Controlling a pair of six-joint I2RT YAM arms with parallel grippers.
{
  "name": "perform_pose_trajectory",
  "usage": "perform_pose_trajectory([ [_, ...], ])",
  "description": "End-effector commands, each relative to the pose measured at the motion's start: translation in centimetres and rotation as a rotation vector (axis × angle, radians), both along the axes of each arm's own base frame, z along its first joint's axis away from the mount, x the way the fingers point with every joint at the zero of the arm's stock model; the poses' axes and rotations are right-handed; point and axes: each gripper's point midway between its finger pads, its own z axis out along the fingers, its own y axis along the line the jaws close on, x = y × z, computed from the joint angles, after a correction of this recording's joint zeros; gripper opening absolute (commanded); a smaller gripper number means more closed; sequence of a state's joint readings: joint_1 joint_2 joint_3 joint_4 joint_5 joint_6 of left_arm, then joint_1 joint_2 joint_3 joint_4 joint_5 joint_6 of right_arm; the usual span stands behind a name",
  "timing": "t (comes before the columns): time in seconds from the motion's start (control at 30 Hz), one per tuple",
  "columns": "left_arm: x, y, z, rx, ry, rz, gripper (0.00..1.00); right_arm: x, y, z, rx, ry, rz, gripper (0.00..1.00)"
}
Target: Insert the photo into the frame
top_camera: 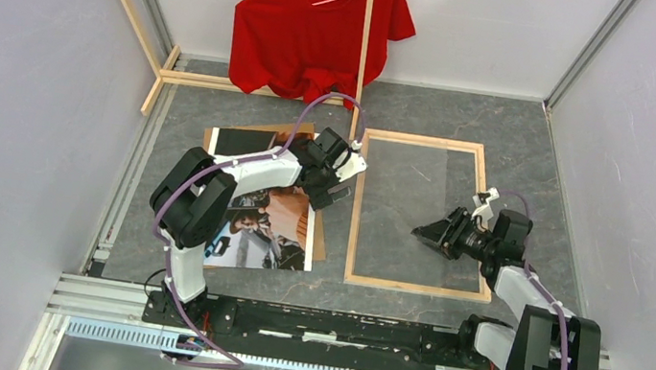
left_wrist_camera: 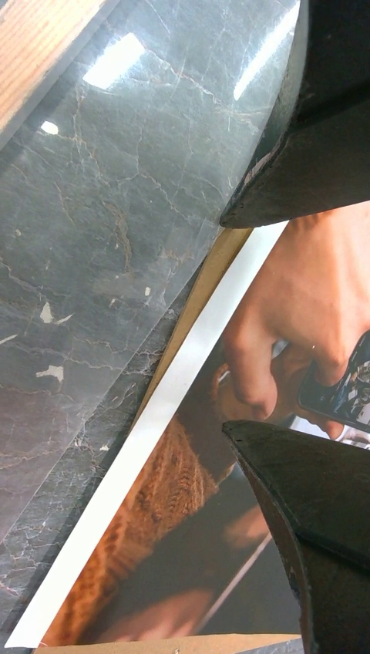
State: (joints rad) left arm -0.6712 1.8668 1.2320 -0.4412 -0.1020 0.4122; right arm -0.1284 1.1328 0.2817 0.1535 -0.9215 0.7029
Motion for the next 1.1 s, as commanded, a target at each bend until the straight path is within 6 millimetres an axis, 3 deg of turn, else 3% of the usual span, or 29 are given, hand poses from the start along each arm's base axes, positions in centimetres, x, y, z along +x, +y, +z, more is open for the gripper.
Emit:
perform_pose_trajectory([
  [0.0, -0.1, -0.9, -0.3, -0.026, 0.014, 0.016, 1.0, 1.1, 0.4, 1.4, 0.001, -0.067, 0.034, 0.46],
  [0.13, 0.0, -0.8, -0.1, -0.025, 0.005, 0.015, 1.0, 1.5, 0.3, 1.3, -0.019, -0.056, 0.035, 0.27],
  [0.23, 0.3, -0.9, 0.6, -0.028, -0.01, 0.017, 1.0, 2.2, -0.1, 2.3, -0.049, -0.089, 0.016, 0.16],
  [0.43, 1.4, -1.9, 4.7, -0.091, -0.059, 0.03, 1.0, 5.0, -2.7, 7.9, -0.119, -0.232, -0.101, 0.0],
  [0.53, 1.6, -2.9, 6.6, -0.146, -0.066, 0.034, 1.0, 5.5, -4.4, 10.8, -0.225, -0.252, -0.152, 0.0],
  [0.63, 1.5, -4.1, 7.1, -0.207, -0.033, 0.042, 1.0, 5.4, -5.8, 13.2, -0.309, -0.283, -0.211, 0.0],
  [0.83, 0.3, -7.5, 5.7, -0.339, 0.125, 0.075, 1.0, 4.8, -8.9, 17.6, -0.461, -0.33, -0.34, 0.0],
  [0.93, 0.0, -9.1, 4.7, -0.39, 0.198, 0.1, 1.0, 4.7, -9.2, 19.6, -0.474, -0.361, -0.358, 0.0],
  [1.07, -0.3, -11.1, 3.9, -0.445, 0.269, 0.099, 1.0, 4.6, -9.0, 20.4, -0.459, -0.375, -0.366, 0.0],
])
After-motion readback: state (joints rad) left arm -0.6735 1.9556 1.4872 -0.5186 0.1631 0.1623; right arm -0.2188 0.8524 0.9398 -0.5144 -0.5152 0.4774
